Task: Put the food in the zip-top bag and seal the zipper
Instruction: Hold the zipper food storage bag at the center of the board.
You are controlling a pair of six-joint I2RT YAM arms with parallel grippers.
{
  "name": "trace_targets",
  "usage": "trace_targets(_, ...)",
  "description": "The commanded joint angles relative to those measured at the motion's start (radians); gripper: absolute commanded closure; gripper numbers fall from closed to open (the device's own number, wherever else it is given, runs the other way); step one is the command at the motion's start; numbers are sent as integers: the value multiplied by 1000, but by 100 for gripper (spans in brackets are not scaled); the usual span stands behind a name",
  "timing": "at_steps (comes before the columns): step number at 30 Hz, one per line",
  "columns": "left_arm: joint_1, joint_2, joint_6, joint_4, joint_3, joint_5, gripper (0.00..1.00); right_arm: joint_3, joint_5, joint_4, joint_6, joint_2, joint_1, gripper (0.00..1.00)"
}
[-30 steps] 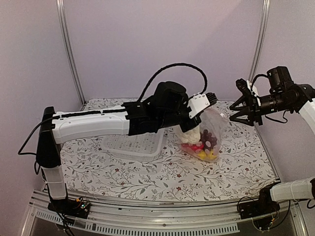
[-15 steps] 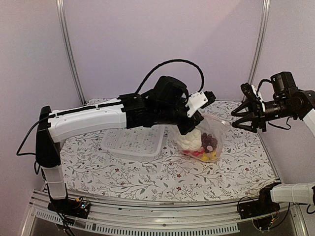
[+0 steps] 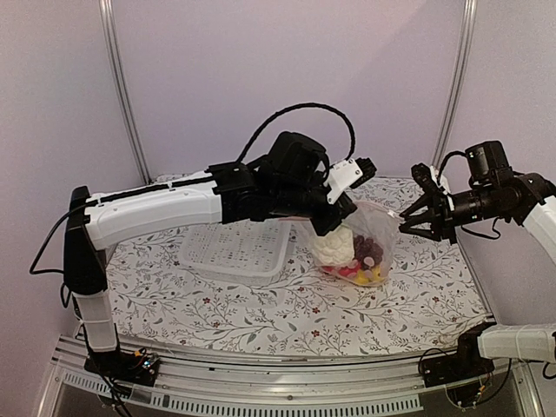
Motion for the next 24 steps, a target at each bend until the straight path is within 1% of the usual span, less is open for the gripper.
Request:
trace_targets(1,16,-6,-12,-14,25,14,96,-1,0,81,36,4,12,72)
trace_targets(4,16,-6,-13,-16,28,36,96,-5,2,100,39,14,16,73)
trace_targets(10,16,-6,-12,-17,32,52,96,-14,-6,117,40,27,25,82)
trace_targets(12,16,-5,-10,-20,36,57,95,-12,-6,122,40,26,26,96)
trace_targets(13,16,-4,-10,-21,39,54,92,-8,-2,123,40,26,25,100)
trace_targets(14,17,-5,-4,-23,44,55,84,-4,4,121,39,27,26,100)
trace_targets(16,14,-14,16,-11,46,76,65,10,13,110,28,27,26,100)
trace_targets(17,11,-22,26,8,42,86,58,20,14,94,17,28,26,100)
trace_targets(18,9,-27,31,30,39,102,54,31,14,84,9,30,25,100)
trace_targets(21,10,-25,33,95,41,200,52,54,10,55,-14,39,29,100)
trace_targets(24,14,12,26,108,80,295,54,62,11,35,-35,41,33,100)
